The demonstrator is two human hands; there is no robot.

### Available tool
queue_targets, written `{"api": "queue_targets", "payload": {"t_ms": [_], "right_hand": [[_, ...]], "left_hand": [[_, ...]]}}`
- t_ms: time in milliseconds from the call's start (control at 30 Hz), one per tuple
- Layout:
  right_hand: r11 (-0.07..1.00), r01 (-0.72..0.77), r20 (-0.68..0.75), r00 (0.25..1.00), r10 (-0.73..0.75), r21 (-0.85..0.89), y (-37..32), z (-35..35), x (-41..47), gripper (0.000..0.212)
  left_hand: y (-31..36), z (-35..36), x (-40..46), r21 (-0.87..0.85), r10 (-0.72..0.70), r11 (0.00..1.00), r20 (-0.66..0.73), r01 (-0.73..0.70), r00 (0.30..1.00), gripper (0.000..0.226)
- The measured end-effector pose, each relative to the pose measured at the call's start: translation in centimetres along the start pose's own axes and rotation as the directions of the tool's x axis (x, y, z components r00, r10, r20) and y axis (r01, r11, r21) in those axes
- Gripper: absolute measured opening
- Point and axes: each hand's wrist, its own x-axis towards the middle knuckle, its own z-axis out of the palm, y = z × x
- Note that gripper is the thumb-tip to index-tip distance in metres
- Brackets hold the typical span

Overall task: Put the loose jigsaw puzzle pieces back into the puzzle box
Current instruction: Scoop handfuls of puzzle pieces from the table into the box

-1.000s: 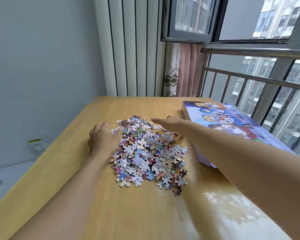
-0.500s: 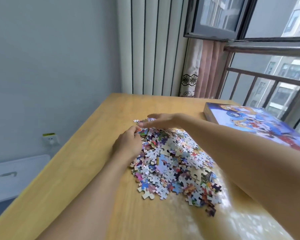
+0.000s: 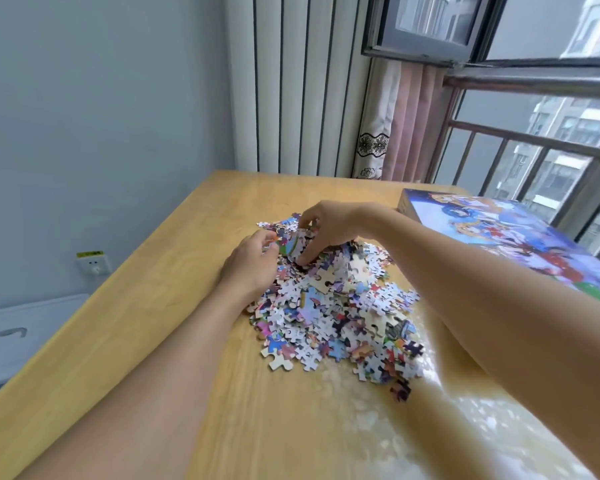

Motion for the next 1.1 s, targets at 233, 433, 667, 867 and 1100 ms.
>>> {"api": "queue_targets", "payload": {"t_ms": [233,433,667,867,1100], "right_hand": [[0.934,0.042,-0.314,0.946,0.077,0.355,2.3,-0.6,-2.0,0.058],[0.632,0.095,-0.332,0.905,0.267,0.769,3.0,-0.7,-4.1,0.034],[0.720,0.061,-0.353,0.898,0.263,0.691,3.2,2.6,-4.8,0.018],[0.963,0.073,-0.326,0.945,0.016,0.258,2.1,1.5,-6.9,0.061],[0.985,-0.162,0.013,0.987,0.161,0.059,1.7,1.9,-7.2,0.110]], "left_hand": [[0.5,0.4,-0.1,-0.119,0.031,0.992,-0.115,-0.045,0.993,0.032],[2.1,-0.2,-1.0,0.007,0.301,0.947,-0.374,-0.322,0.877,0.029],[3.1,1.7,-2.6,0.067,0.438,0.899,-0.153,-0.433,0.886,0.036],[2.7,1.7,-2.0,0.060,0.350,0.936,-0.092,-0.346,0.932,0.029],[2.7,1.5,-2.0,-0.002,0.325,0.945,-0.107,-0.327,0.940,0.026]]}}
